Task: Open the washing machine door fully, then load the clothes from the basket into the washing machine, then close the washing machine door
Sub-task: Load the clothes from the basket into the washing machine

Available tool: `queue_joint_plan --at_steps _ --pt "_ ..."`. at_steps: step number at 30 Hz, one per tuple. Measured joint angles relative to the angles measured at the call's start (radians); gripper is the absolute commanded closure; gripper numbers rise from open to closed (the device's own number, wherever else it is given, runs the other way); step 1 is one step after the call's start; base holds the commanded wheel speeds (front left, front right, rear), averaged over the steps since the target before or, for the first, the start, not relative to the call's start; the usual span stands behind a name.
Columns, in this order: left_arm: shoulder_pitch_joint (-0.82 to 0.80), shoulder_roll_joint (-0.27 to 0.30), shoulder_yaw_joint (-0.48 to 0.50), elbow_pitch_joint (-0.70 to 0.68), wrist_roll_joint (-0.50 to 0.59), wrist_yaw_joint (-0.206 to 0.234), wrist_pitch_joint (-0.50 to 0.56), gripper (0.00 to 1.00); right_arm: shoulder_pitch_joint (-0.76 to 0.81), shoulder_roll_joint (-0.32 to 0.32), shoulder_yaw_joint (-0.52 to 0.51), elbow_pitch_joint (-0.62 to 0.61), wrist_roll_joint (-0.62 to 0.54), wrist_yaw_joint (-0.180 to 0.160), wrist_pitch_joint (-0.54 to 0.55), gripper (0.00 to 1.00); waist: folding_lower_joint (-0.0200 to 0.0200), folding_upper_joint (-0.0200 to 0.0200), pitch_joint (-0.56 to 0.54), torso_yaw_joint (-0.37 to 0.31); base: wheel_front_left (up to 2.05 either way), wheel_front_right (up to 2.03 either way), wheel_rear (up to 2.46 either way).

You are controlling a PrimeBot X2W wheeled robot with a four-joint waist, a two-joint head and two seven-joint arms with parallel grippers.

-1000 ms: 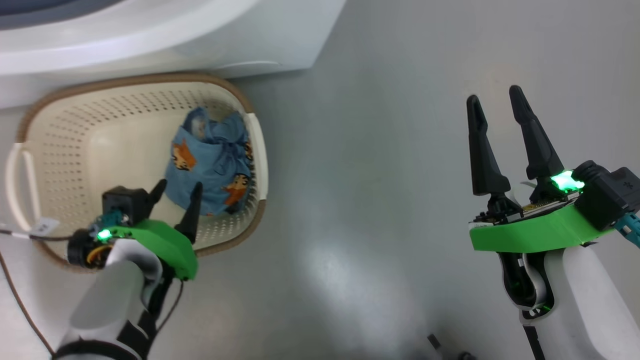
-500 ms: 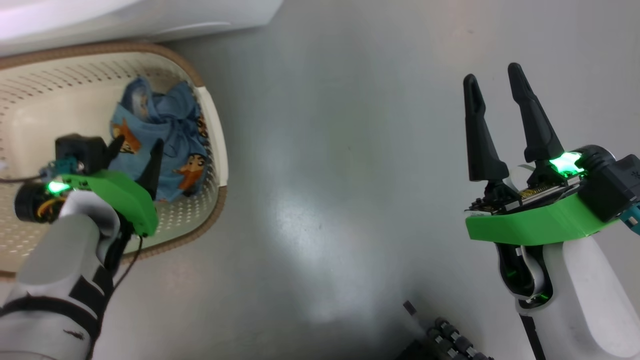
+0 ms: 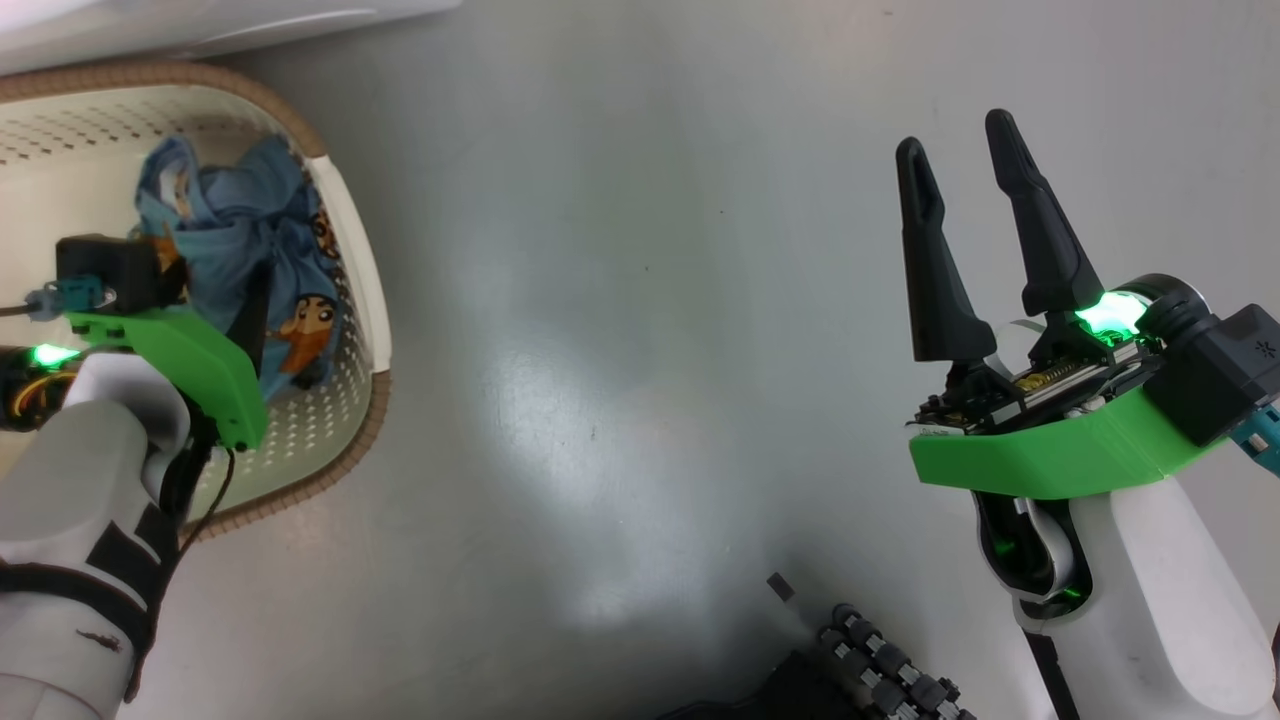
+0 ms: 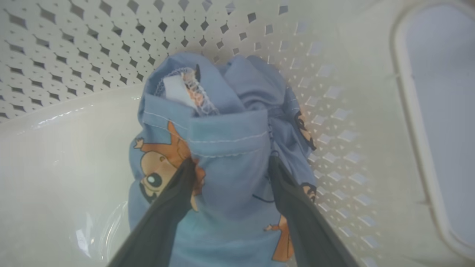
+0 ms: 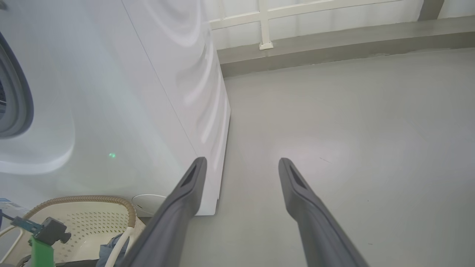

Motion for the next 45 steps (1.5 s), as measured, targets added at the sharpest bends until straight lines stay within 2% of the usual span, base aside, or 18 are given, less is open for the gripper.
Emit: queue_joint_plan --at_steps 1,2,4,10,15,23,27,35,45 --pt "-0.002 0.001 -0.004 0.003 -0.005 0.0 0.003 0.0 0.0 0.0 0.001 -0.001 0.0 0.0 0.0 0.0 0.0 0.0 0.001 -0.002 0.0 0.0 0.0" --pt "-0.004 0.001 -0.009 0.006 -0.01 0.0 0.003 0.11 0.0 0.0 0.001 -0.002 0.0 0.0 0.0 0.0 0.0 0.0 0.001 -0.004 0.0 0.0 0.0" --pt "-0.004 0.002 -0.021 0.014 -0.02 0.0 0.006 1.0 0.002 0.0 0.003 -0.002 0.0 0.0 0.0 0.0 0.0001 0.0 -0.002 -0.008 0.0 0.0 0.0" --pt "-0.002 -0.002 -0.044 0.019 -0.067 0.0 0.009 1.0 0.005 0.001 0.0 -0.002 -0.003 0.0 0.0 0.0 0.0 0.0 -0.026 -0.008 0.0 0.0 0.0" --pt "0.003 -0.025 -0.048 0.022 -0.11 0.0 -0.037 1.0 0.024 0.001 -0.006 0.003 -0.008 0.0 0.0 0.0 0.0 0.0 -0.062 0.003 0.0 0.0 0.0" --pt "0.092 -0.057 -0.015 0.026 -0.176 0.0 -0.102 1.0 0.041 0.001 -0.026 0.028 -0.035 0.0 0.0 0.0 0.0 0.0 -0.154 0.033 0.0 0.0 0.0" --pt "0.141 -0.052 0.051 -0.026 -0.184 0.0 -0.103 1.0 0.077 -0.012 -0.027 0.049 -0.037 0.0 0.0 0.0 0.0 0.0 -0.214 0.054 0.0 0.0 0.0" --pt "0.318 -0.054 0.247 -0.197 -0.056 0.011 -0.103 1.0 0.155 -0.034 -0.033 0.09 -0.037 0.0 0.0 0.0 0.0 0.0 -0.35 0.101 0.0 0.0 0.0" --pt "0.522 -0.097 0.448 -0.343 0.151 0.013 -0.103 1.0 0.263 -0.05 -0.038 0.12 -0.036 0.0 0.0 0.0 0.0 0.0 -0.534 0.158 0.0 0.0 0.0"
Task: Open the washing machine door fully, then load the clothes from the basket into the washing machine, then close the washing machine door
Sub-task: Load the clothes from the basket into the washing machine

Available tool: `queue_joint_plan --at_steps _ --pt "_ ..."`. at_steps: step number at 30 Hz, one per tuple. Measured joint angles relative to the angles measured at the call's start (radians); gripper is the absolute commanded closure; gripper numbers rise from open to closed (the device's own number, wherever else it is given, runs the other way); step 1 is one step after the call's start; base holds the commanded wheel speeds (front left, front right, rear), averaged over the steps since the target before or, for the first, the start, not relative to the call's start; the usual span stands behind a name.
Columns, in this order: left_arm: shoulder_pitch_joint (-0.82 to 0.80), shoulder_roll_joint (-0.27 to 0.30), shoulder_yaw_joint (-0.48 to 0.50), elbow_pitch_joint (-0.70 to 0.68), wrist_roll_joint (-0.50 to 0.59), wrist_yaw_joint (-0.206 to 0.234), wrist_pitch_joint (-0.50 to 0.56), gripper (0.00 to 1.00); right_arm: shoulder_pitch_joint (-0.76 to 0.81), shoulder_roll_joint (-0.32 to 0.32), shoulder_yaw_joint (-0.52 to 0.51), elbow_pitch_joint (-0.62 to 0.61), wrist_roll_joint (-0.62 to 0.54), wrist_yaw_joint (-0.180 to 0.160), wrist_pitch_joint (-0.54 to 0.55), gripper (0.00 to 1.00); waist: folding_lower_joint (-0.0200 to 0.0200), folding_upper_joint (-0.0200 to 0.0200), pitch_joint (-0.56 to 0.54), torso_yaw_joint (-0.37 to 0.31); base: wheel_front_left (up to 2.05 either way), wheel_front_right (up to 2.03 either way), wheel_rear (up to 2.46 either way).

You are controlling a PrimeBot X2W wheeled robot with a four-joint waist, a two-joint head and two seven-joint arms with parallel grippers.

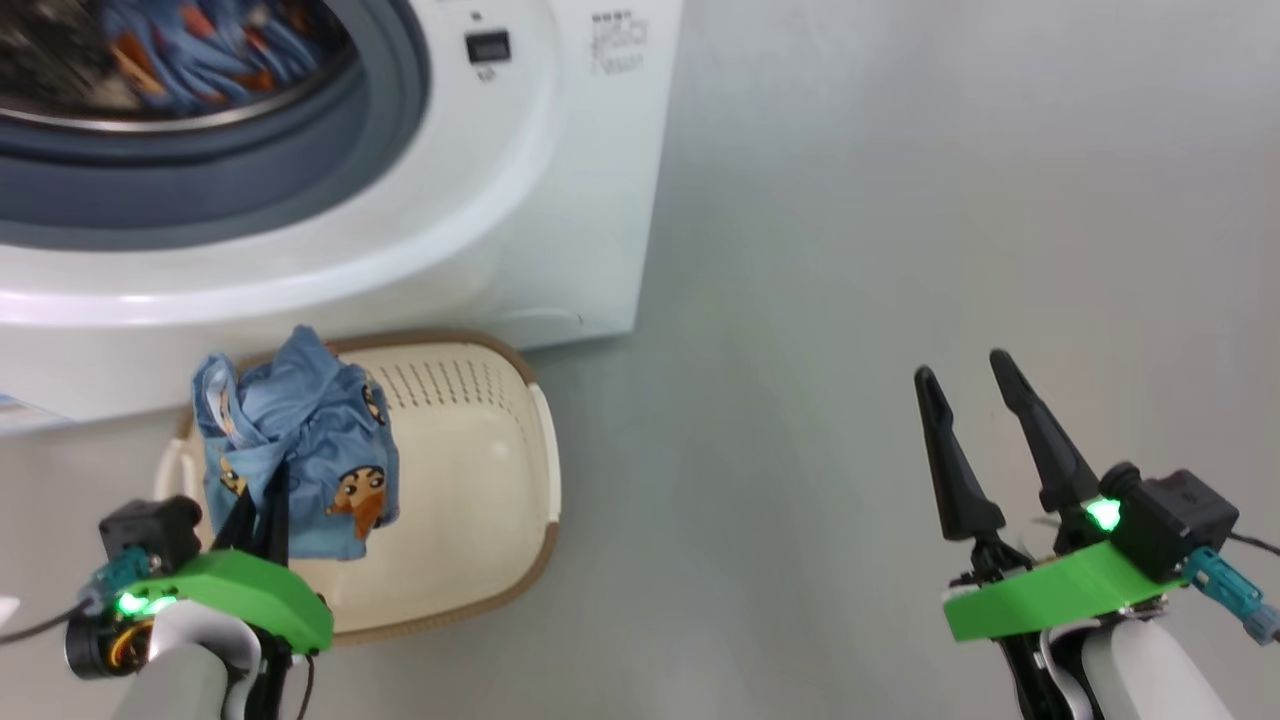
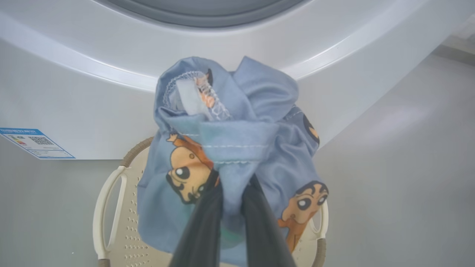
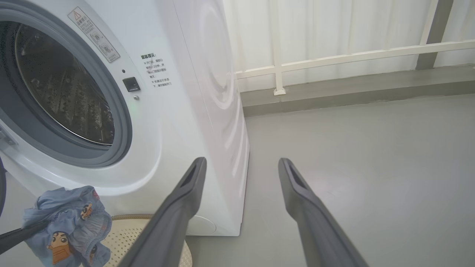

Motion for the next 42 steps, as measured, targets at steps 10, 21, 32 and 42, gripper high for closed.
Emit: queue_joint_plan --at_steps 10,21,32,42 --pt "0.155 -0.047 0.138 -0.15 0.154 -0.006 0.0 1.0 0.103 -0.023 -0.026 0.013 0.007 0.0 0.0 0.0 0.0 0.0 -0.162 0.046 0.0 0.0 0.0" --pt "0.3 -0.087 0.219 -0.321 0.265 -0.01 0.0 1.0 0.192 -0.025 -0.054 0.015 0.008 0.0 0.0 0.0 0.0 0.0 -0.275 0.093 0.0 0.0 0.0" --pt "0.455 -0.126 0.292 -0.54 0.339 -0.012 0.0 1.0 0.228 -0.025 -0.064 0.012 0.008 0.0 0.0 0.0 0.0 0.0 -0.319 0.148 0.0 0.0 0.0" --pt "0.525 -0.161 0.306 -0.65 0.369 -0.013 0.0 1.0 0.235 -0.025 -0.085 0.01 0.008 0.0 0.0 0.0 0.0 0.0 -0.301 0.158 0.0 0.0 0.0"
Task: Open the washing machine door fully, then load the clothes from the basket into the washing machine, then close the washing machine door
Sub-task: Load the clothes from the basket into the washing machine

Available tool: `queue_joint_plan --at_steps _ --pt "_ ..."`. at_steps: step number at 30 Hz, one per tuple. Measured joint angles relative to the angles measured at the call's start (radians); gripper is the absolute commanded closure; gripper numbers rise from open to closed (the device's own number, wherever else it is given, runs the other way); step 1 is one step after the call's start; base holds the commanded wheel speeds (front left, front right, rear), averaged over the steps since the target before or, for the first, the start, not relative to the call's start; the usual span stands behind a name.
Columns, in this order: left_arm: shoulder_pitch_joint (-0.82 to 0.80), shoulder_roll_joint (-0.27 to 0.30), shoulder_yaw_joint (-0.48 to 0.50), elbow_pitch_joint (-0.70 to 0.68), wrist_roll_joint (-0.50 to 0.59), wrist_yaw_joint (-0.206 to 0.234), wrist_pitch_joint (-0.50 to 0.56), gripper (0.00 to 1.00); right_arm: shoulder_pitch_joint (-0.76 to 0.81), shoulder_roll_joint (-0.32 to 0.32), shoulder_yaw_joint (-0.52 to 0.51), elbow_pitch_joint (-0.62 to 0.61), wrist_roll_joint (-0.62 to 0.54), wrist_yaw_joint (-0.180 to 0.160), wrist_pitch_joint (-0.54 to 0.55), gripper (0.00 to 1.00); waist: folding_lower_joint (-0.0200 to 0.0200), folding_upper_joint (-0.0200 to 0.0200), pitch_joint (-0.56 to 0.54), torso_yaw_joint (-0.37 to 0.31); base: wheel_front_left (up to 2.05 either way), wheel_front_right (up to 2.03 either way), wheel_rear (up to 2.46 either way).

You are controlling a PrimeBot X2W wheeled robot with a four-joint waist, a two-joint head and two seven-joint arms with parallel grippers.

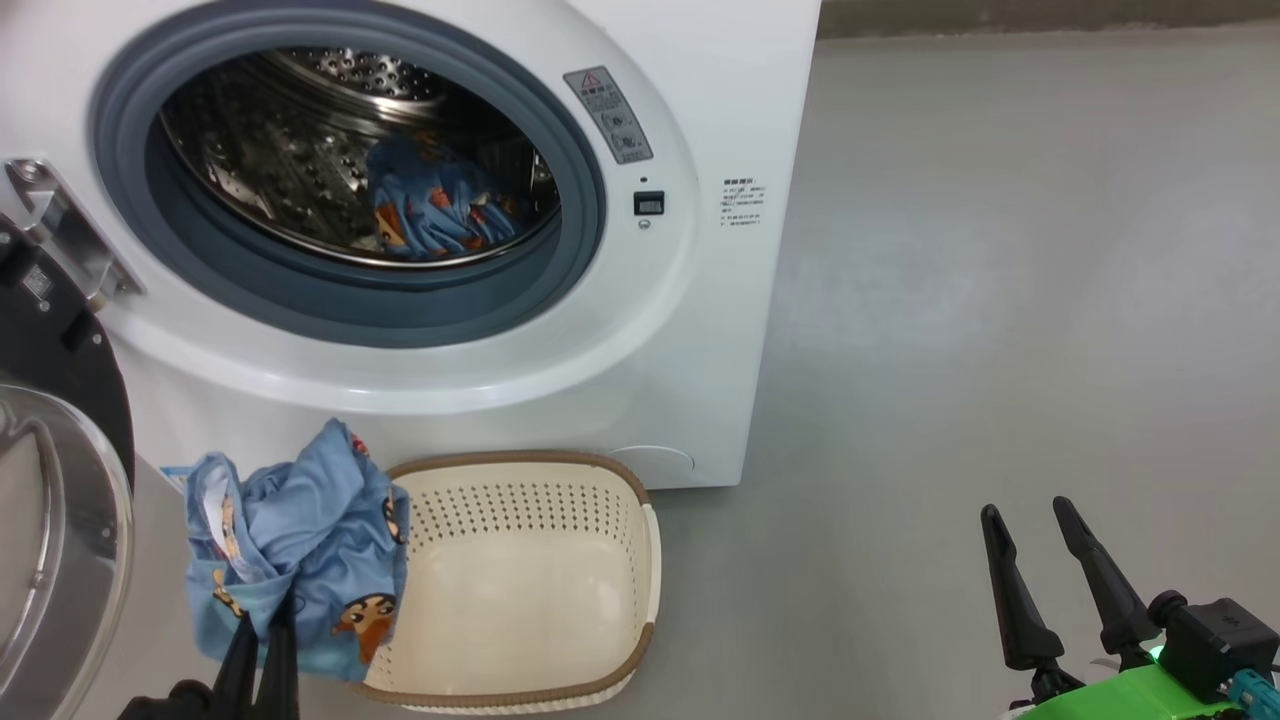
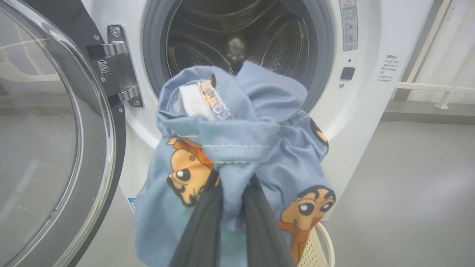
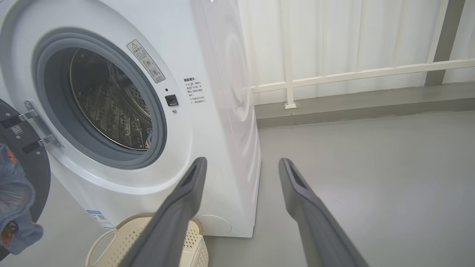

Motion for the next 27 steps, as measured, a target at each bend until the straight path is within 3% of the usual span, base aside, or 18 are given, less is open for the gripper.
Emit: queue_joint_plan --at_steps 11,27 --pt "-0.04 -0.012 0.008 -0.013 -0.006 0.0 0.0 1.0 -0.016 0.004 -0.001 -0.011 0.0 0.0 0.0 0.0 0.0 0.0 0.08 -0.002 0.0 0.0 0.0" --pt "-0.423 0.011 0.02 0.042 -0.019 0.0 -0.007 1.0 -0.225 0.012 0.022 -0.029 0.0 0.0 0.0 0.0 0.0 0.0 0.321 -0.02 0.0 0.0 0.0"
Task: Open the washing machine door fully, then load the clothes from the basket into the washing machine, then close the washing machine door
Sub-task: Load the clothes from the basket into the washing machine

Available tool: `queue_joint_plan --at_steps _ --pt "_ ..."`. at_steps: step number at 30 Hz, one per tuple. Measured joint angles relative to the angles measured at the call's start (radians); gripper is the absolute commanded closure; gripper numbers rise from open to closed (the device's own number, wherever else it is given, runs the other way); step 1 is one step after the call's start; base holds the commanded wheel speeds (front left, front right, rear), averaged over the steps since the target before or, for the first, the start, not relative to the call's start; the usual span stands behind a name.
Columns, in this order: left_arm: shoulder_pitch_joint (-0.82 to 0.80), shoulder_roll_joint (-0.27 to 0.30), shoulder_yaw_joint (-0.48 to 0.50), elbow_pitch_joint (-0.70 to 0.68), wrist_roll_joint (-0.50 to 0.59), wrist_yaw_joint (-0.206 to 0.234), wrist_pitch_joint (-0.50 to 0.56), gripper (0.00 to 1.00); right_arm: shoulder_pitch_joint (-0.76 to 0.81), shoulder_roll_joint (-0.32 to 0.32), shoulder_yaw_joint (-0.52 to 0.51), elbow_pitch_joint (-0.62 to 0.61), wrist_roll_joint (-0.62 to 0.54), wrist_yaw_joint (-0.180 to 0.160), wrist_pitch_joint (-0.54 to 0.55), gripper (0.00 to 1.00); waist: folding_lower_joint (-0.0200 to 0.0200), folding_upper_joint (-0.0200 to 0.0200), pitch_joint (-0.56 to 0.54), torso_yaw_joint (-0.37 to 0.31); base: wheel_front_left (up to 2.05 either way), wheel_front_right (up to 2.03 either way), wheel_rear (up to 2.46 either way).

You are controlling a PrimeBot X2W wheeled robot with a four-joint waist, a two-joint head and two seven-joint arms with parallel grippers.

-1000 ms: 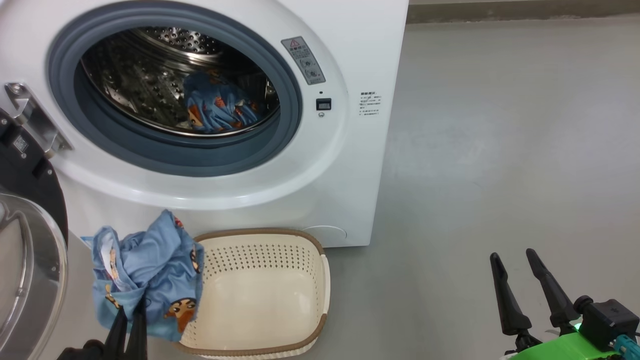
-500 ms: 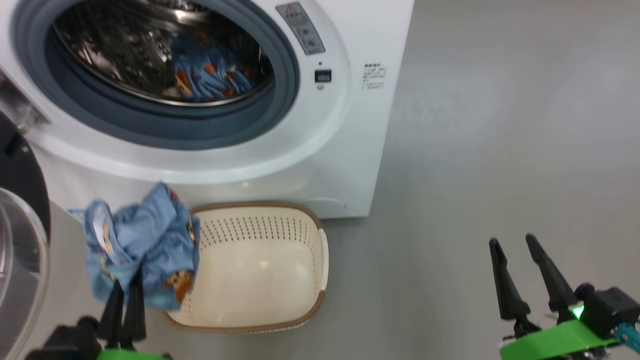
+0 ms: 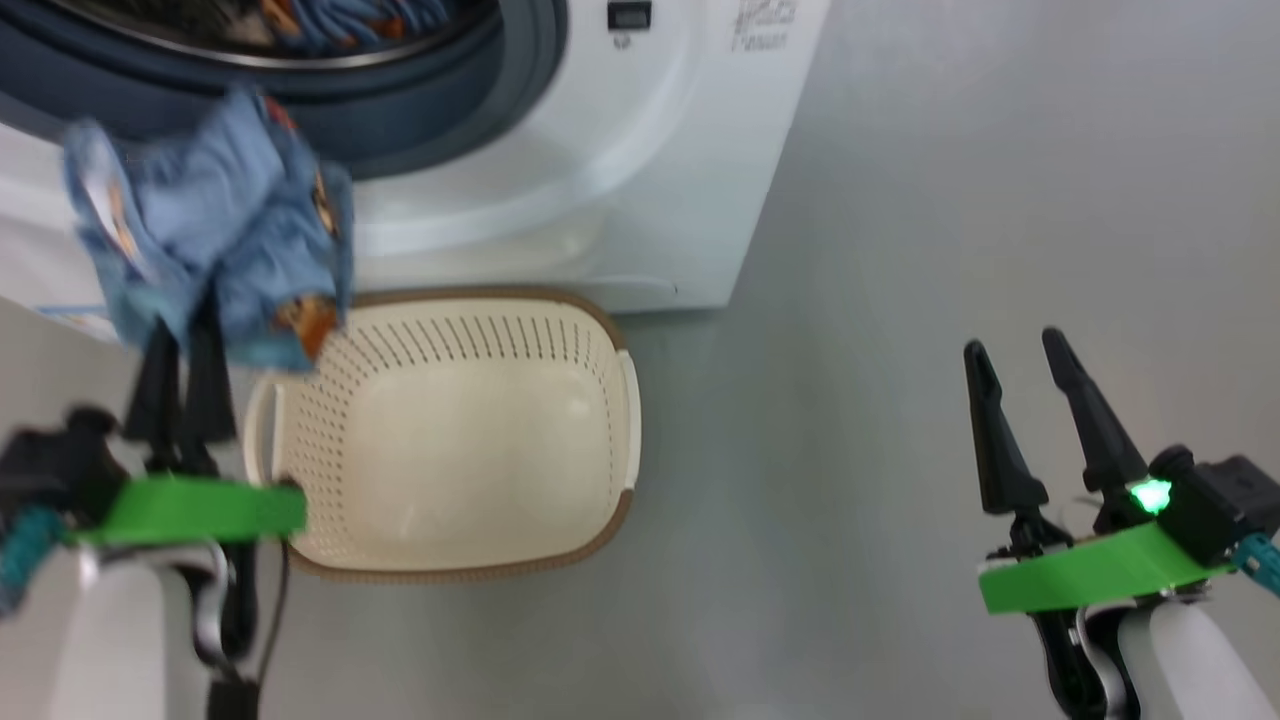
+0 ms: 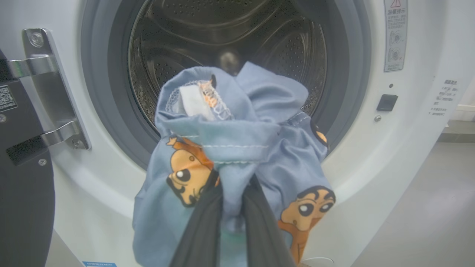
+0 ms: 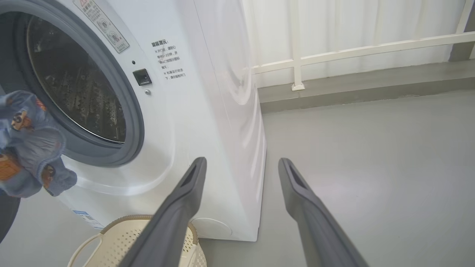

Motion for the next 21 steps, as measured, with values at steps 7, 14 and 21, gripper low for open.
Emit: queue_joint_plan --at_steps 7,14,21 --pt "-0.231 0.04 0.009 0.104 -0.016 0.0 0.0 1.0 -0.08 0.011 0.009 -0.005 0.0 0.0 0.0 0.0 0.0 0.0 0.113 -0.012 0.0 0.0 0.0" --pt "-0.483 0.09 0.009 0.263 -0.036 0.0 0.0 1.0 -0.139 0.019 0.02 -0.009 0.0 0.0 0.0 0.0 0.0 0.0 0.21 -0.03 0.0 0.0 0.0" --pt "-0.675 0.125 -0.002 0.486 -0.035 0.0 0.0 1.0 -0.156 0.028 0.044 -0.007 0.0 0.0 0.0 0.0 0.0 0.0 0.277 -0.063 0.0 0.0 0.0"
